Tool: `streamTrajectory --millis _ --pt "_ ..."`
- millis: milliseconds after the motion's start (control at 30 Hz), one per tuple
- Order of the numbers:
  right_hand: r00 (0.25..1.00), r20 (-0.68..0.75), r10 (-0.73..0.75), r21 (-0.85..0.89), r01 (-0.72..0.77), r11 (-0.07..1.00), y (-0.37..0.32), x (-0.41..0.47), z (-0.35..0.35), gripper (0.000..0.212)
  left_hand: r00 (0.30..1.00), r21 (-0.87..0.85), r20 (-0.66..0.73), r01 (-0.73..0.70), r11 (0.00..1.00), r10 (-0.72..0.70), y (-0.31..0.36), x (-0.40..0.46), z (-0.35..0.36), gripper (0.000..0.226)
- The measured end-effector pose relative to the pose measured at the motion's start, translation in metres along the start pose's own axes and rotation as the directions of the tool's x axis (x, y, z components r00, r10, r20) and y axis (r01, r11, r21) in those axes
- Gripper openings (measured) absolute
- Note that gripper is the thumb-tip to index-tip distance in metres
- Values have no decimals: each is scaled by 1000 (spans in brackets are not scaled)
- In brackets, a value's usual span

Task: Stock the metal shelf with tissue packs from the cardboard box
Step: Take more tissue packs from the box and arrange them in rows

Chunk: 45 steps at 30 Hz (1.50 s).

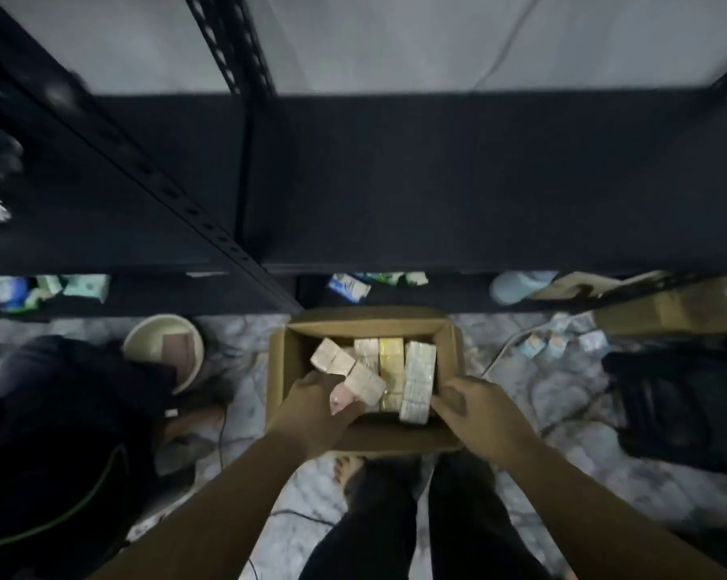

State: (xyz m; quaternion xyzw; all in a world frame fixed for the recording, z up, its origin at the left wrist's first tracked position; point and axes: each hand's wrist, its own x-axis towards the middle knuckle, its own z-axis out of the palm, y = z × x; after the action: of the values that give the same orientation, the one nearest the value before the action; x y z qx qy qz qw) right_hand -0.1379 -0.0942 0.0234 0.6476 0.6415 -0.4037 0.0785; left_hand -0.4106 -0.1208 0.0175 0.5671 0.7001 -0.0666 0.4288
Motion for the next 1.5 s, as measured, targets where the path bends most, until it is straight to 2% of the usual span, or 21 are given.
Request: streamTrajectory --millis 67,133,233,367,467,533,600,733,900,1000,1100,1167,1300,1500 --pt "998 39 45 17 -46 999 17 28 34 41 1000 1 4 -4 1000 4 -18 26 25 54" --pt "996 62 65 18 -66 998 36 59 68 49 999 12 -7 -33 999 33 -33 59 46 55" --pt "995 76 69 -4 -69 998 57 106 118 53 993 -17 20 -112 994 113 -57 116 76 75" --pt "998 15 64 5 -64 998 79 166 178 58 973 41 49 -228 973 226 -91 192 123 73" --pt "990 -52 135 8 -134 991 92 202 217 62 936 147 94 -349 925 339 -111 241 152 82" --pt "977 -82 199 -33 -202 979 99 221 237 67 911 284 151 -412 866 384 -122 266 168 86" --pt "956 -120 269 -53 -277 960 106 234 254 73 897 402 212 -442 802 388 -132 284 182 90" --pt "925 -142 353 -10 -358 934 112 252 274 92 887 527 254 -462 714 386 -151 307 200 105" --pt "907 -203 370 47 -368 928 116 262 285 90 853 590 155 -484 646 498 -156 308 200 82" --pt "911 -216 351 110 -334 936 117 259 277 85 856 528 60 -464 712 513 -165 299 191 84" --pt "925 -229 303 149 -274 950 109 247 257 83 869 359 -95 -425 831 486 -159 279 176 85" --pt "935 -231 271 223 -220 950 101 231 239 82 874 273 -179 -398 876 452 -147 261 163 86" --pt "951 -249 185 270 -116 956 79 179 196 83 834 148 -323 -423 894 448 -119 217 129 85" --pt "932 -351 93 312 23 950 43 101 104 85 752 83 -470 -483 872 461 -64 132 62 79"
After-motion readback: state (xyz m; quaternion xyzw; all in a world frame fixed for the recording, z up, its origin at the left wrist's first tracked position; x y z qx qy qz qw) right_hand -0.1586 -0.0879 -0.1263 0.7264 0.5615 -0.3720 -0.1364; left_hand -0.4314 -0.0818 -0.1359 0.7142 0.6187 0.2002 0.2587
